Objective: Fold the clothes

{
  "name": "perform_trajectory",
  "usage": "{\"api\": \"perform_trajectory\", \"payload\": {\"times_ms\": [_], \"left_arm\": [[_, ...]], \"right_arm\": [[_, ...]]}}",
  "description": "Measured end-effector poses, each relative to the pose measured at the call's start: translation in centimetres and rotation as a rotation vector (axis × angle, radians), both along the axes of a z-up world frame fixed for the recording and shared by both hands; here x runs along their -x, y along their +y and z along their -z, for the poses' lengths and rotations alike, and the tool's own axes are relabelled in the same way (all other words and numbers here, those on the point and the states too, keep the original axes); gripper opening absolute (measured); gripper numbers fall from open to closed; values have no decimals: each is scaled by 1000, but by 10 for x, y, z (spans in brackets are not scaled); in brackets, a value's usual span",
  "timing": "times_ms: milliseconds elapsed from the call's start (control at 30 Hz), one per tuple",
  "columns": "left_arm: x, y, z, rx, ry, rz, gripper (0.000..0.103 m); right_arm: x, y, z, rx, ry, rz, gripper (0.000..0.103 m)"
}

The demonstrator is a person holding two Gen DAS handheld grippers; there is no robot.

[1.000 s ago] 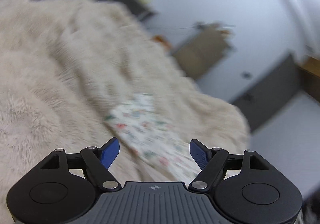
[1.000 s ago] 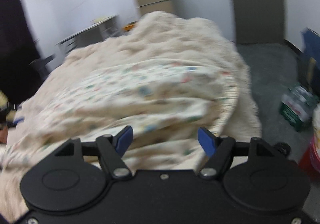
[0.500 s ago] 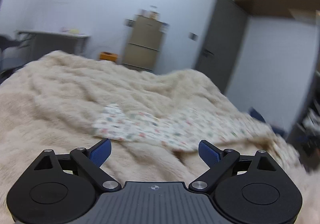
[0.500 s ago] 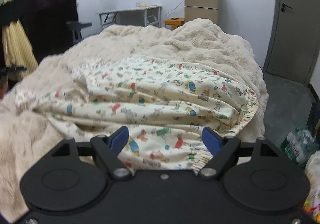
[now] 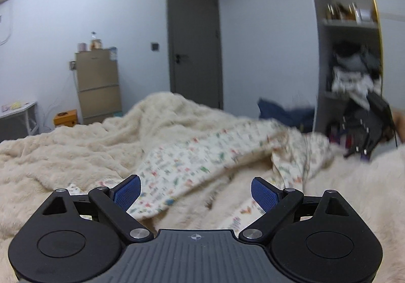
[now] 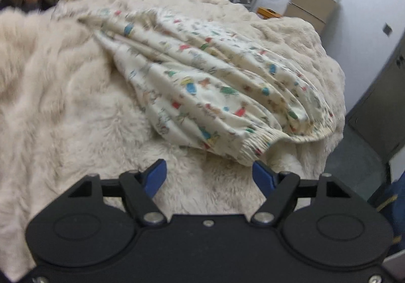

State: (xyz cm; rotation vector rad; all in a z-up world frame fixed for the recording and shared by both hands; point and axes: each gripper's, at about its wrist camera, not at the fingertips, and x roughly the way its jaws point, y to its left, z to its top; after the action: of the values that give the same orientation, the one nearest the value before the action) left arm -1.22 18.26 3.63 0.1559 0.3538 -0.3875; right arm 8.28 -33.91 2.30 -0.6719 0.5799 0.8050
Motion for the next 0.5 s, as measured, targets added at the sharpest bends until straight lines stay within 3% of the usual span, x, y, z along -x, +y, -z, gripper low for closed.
{"api": "perform_trajectory", "payload": {"times_ms": [200,267,367,467,500], "left_arm": [[-7,-63,19,-156,56,150,92],[-6,-90,26,-235,62,193,92],[-15,-121,43,-322,91,212,91],[-28,-145,62,-388,102,215,55],[-30,-147,63,-392,99,208,35]], "right_arm": [[11,34,15,86,-142,-71,69],[11,41,16,103,-175,-65,43],[7,40,9,74,-202,-53,17],[6,31,-5,-27,-218,-46,7],[8,26,-11,-62,-232,-43,7]]}}
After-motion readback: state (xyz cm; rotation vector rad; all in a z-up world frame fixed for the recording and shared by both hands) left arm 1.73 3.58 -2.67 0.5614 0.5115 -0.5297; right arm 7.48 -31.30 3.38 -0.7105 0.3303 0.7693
